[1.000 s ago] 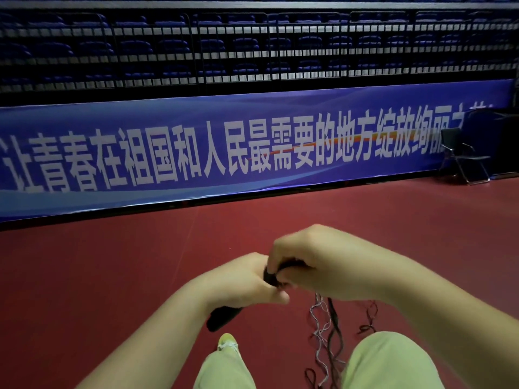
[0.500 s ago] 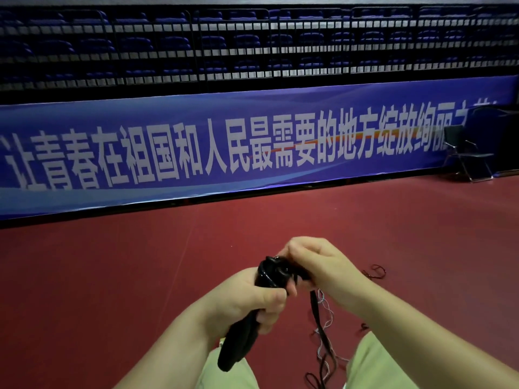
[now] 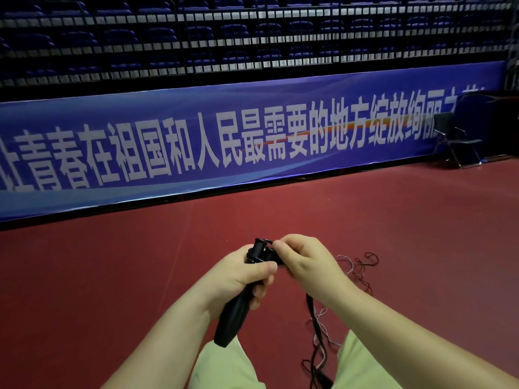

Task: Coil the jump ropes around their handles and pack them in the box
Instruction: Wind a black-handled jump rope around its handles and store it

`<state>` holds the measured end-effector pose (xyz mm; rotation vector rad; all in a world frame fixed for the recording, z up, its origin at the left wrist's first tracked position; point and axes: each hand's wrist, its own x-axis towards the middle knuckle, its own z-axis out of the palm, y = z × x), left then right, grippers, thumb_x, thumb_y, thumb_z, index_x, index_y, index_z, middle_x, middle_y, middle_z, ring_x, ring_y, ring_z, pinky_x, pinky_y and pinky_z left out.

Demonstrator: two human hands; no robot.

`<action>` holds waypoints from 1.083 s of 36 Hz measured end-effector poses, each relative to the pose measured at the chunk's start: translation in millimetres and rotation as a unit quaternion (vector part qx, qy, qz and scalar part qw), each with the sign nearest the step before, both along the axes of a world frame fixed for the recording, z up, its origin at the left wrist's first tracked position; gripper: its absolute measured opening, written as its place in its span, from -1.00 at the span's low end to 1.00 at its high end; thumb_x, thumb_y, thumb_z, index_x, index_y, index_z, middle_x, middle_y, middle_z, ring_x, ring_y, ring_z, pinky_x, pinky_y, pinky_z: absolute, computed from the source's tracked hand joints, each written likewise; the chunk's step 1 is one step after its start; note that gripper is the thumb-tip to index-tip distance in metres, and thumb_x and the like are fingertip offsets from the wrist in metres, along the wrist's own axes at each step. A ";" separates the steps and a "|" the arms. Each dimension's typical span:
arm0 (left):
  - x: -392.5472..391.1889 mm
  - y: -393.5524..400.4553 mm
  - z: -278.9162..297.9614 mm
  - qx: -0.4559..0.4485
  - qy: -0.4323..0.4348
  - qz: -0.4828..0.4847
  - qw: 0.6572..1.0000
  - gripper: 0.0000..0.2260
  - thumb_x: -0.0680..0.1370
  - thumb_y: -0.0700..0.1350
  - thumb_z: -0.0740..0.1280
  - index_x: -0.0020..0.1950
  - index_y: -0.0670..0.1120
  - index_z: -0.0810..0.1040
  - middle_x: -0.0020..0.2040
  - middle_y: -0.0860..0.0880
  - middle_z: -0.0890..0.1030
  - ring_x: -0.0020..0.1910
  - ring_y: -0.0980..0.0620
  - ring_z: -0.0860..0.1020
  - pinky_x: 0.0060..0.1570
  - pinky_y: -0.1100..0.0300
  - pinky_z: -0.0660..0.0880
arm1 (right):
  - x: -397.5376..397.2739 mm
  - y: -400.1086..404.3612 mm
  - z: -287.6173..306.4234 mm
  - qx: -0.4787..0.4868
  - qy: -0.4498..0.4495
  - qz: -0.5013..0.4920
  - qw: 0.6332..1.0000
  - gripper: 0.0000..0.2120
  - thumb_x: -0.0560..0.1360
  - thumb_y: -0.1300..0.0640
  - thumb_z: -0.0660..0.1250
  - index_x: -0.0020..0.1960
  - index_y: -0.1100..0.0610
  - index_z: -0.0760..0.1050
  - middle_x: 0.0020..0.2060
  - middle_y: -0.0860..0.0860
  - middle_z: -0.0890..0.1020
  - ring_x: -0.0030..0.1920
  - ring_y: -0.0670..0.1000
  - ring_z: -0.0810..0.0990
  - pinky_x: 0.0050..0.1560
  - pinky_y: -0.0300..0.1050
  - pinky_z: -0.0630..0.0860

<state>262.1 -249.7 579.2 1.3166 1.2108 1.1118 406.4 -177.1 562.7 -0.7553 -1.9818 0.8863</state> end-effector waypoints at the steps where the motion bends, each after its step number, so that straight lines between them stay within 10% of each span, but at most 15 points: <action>1: 2.7 0.1 0.8 0.011 0.005 0.006 1.000 -0.62 0.38 -0.13 0.38 0.16 -0.18 0.41 -0.36 -0.02 0.48 -0.48 0.07 0.37 -0.49 0.22 0.33 | -2.4 -0.9 -2.6 0.013 -0.003 -0.018 1.000 -0.64 0.61 -0.03 0.18 -0.34 0.05 0.36 -0.49 -0.07 0.39 -0.46 -0.12 0.30 -0.35 -0.07 0.25; 9: 19.3 -1.2 8.9 0.082 0.009 0.058 0.995 -0.83 0.57 -0.20 0.32 0.14 -0.13 0.42 -0.37 -0.02 0.47 -0.48 0.05 0.37 -0.50 0.19 0.33 | -11.1 -3.8 -6.9 0.100 0.072 -0.086 0.989 -0.60 0.44 -0.26 -0.13 -0.39 -0.09 0.28 -0.43 0.00 0.50 -0.33 0.05 0.47 -0.24 0.10 0.39; 16: 16.8 -3.0 13.0 0.075 -0.006 0.042 0.996 -0.51 0.40 0.16 0.29 0.16 -0.16 0.43 -0.38 0.00 0.47 -0.50 0.08 0.37 -0.51 0.23 0.32 | -11.8 -2.4 -6.2 0.131 0.067 -0.098 0.984 -0.46 0.46 -0.28 -0.13 -0.23 0.03 0.49 -0.30 0.01 0.62 -0.22 0.07 0.58 -0.19 0.09 0.48; 22: 7.0 1.1 18.1 0.077 0.056 0.074 0.993 -0.88 0.62 -0.09 0.24 0.06 -0.14 0.43 -0.39 0.00 0.47 -0.51 0.08 0.36 -0.52 0.23 0.32 | 0.6 1.6 12.4 0.051 -0.032 0.032 0.998 -0.62 0.54 -0.20 0.06 -0.28 0.03 0.36 -0.41 -0.12 0.37 -0.39 -0.11 0.30 -0.31 -0.09 0.26; 28: -21.9 3.3 26.4 0.064 0.100 0.114 0.986 -0.89 0.61 -0.14 0.26 -0.08 -0.13 0.39 -0.37 -0.01 0.49 -0.50 0.08 0.36 -0.49 0.22 0.33 | 35.0 -1.5 36.0 0.118 -0.306 0.034 0.944 -0.92 0.55 0.02 0.30 0.03 -0.02 0.49 -0.23 -0.10 0.53 -0.30 -0.08 0.45 -0.26 -0.13 0.39; 39: -14.5 -3.5 23.3 0.035 0.275 0.002 0.961 -0.92 0.55 -0.11 0.31 -0.03 -0.08 0.44 -0.39 0.04 0.50 -0.46 0.05 0.41 -0.37 0.14 0.39 | 38.3 -37.7 96.3 0.341 -0.327 0.039 0.881 -0.86 0.56 0.03 0.28 0.03 -0.03 0.60 -0.23 -0.22 0.50 -0.18 -0.15 0.50 -0.18 -0.21 0.48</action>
